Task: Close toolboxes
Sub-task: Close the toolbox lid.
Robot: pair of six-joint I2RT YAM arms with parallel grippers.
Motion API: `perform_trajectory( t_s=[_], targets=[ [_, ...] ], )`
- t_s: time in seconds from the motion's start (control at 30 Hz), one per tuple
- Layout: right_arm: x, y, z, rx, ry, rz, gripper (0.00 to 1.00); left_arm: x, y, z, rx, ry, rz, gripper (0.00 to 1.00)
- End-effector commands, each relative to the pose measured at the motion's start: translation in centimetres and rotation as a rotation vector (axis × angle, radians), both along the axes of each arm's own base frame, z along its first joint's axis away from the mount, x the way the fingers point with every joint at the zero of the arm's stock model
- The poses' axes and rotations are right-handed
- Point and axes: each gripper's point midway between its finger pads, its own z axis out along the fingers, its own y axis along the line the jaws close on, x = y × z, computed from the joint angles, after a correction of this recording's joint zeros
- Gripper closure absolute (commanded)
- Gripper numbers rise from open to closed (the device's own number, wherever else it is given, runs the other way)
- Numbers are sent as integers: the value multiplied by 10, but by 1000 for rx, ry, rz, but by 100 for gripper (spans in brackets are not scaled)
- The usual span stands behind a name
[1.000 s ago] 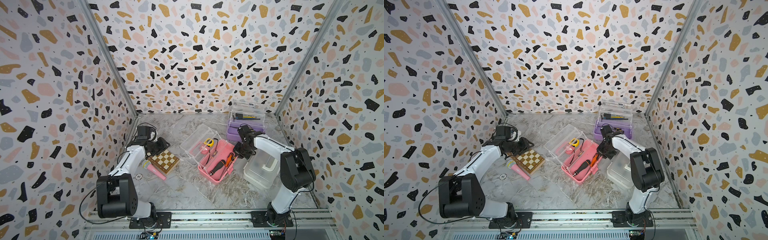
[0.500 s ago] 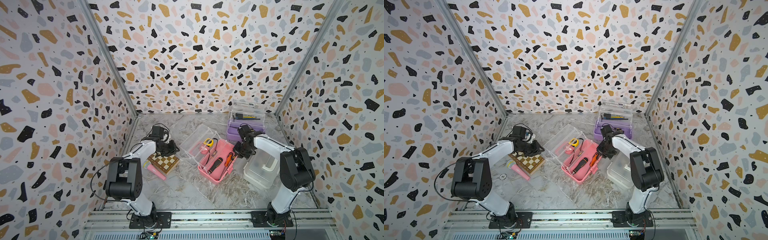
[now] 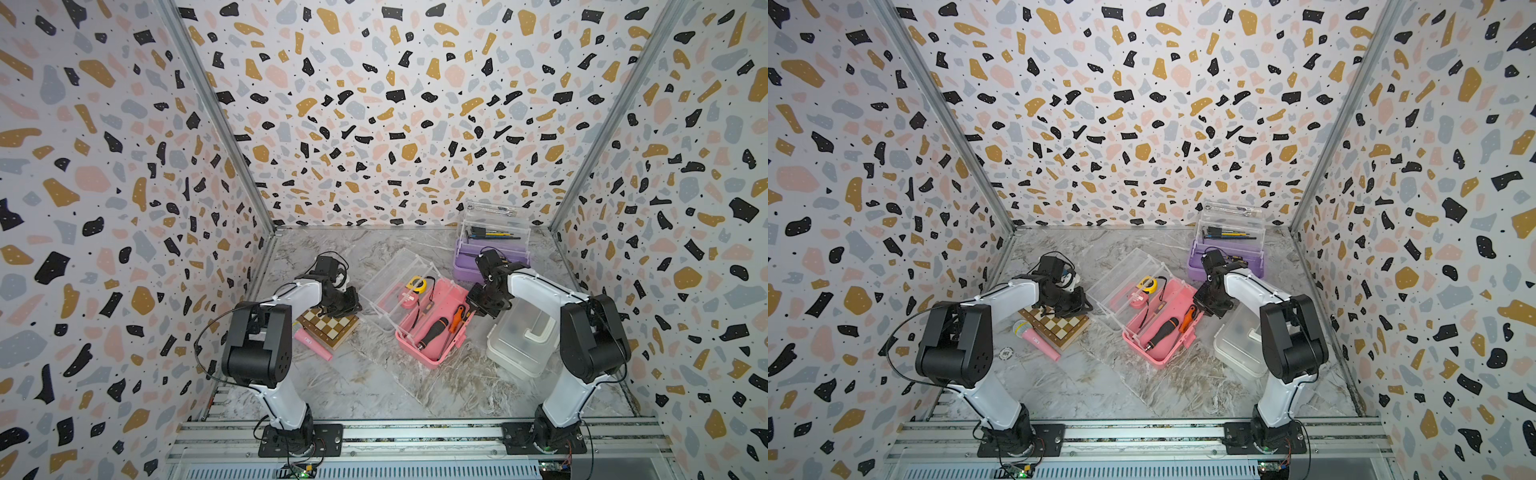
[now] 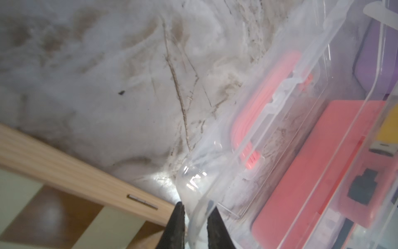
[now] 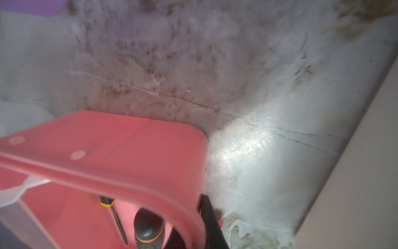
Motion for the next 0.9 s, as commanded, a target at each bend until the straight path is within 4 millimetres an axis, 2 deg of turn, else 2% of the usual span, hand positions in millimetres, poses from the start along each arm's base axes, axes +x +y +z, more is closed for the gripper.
perform_trajectory(
  t_s=[0.0,0.13,0.23,0.33,0.5,0.57,0.77,0.87],
  targets=[
    [2,10,11,48,-47,39,96,15,3,9,49,-79,-26,87],
    [2,13,15,64,-56,47,95,17,2,17,91,-115,-55,100],
    [3,19,16,88,-64,46,95,19,-2,30,117,-154,-77,100],
    [5,32,18,118,-71,54,93,24,-4,52,159,-229,-96,100],
    [8,61,17,167,-79,77,89,34,-6,102,218,-392,-122,100],
    [12,75,19,209,-105,95,84,34,-11,122,236,-441,-155,100],
    [24,103,23,275,-148,118,74,32,-31,157,243,-532,-236,100],
    [33,114,22,307,-172,116,73,25,-41,168,218,-559,-263,100]
  ],
)
